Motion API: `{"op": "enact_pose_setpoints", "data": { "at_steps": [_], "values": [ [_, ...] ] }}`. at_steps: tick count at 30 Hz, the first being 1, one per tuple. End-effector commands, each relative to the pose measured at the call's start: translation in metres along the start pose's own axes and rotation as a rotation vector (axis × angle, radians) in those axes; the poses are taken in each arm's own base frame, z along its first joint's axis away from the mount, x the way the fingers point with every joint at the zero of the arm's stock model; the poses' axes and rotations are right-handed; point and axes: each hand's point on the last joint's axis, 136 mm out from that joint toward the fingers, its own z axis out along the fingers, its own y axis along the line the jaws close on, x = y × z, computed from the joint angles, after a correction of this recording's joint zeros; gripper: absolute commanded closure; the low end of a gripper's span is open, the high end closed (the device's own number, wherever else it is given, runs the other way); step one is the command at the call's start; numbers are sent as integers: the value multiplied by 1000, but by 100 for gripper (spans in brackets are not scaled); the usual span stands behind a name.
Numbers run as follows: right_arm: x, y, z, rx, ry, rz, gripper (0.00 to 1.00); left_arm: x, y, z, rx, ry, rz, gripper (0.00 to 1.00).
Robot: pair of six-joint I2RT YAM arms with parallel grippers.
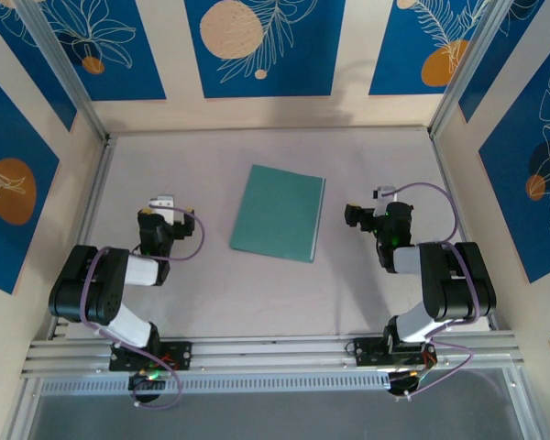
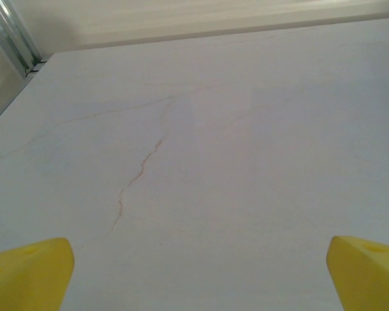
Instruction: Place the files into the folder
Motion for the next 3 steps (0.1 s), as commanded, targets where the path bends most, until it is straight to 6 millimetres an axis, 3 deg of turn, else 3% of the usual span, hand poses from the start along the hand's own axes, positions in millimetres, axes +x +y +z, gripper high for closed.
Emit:
{"op": "enact_pose_setpoints", "data": {
  "at_steps": [1, 3],
  "values": [
    [-12, 1, 0, -9, -40, -25, 1, -6, 1, 4, 7, -13, 16, 0],
    [-12, 1, 0, -9, -42, -25, 1, -6, 1, 4, 8, -14, 16, 0]
  ]
}}
